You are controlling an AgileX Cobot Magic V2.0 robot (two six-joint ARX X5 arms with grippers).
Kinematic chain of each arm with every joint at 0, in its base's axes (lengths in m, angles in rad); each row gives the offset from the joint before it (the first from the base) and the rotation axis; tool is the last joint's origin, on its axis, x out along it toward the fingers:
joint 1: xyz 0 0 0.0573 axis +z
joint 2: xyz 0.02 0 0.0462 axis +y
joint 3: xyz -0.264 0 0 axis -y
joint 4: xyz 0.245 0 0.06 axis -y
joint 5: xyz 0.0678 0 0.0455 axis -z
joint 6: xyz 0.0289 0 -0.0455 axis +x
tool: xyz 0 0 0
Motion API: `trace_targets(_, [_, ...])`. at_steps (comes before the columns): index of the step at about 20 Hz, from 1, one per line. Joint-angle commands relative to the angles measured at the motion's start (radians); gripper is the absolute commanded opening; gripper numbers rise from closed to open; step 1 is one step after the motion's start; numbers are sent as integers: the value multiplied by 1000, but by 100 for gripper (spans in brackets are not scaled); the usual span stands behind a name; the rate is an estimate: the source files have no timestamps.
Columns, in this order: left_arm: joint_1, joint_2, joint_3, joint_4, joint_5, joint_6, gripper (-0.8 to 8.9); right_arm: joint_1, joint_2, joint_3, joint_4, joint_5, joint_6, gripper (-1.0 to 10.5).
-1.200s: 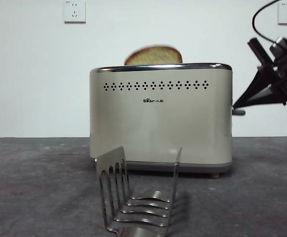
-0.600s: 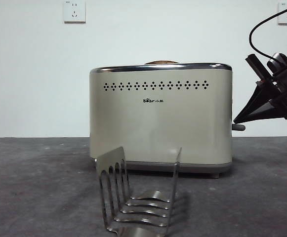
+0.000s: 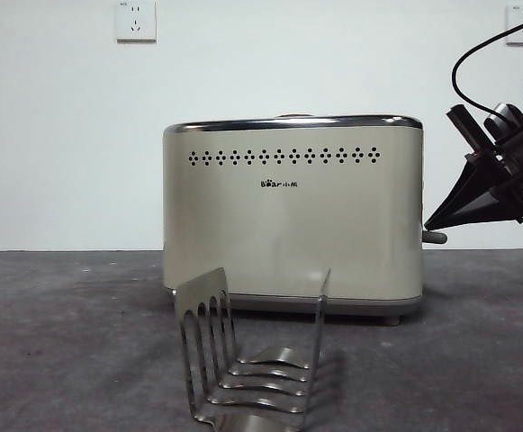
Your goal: Pick up a slice of bread from the rack,put the bread on the toaster,press the button
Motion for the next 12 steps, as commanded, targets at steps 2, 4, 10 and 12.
trace_targets(2, [0, -4, -10, 2, -3, -6, -9, 5, 58, -45, -66, 98, -26, -5])
trace_targets(4, [0, -4, -10, 2, -3, -6, -9, 5, 60, -45, -69, 98, -27, -5])
trace_targets(10, [0, -4, -10, 2, -3, -7, -9, 6, 60, -45, -94, 118, -43, -5])
trace_targets(12, [0, -4, -10, 2, -3, -7, -9, 6, 60, -45, -105, 137, -45, -5])
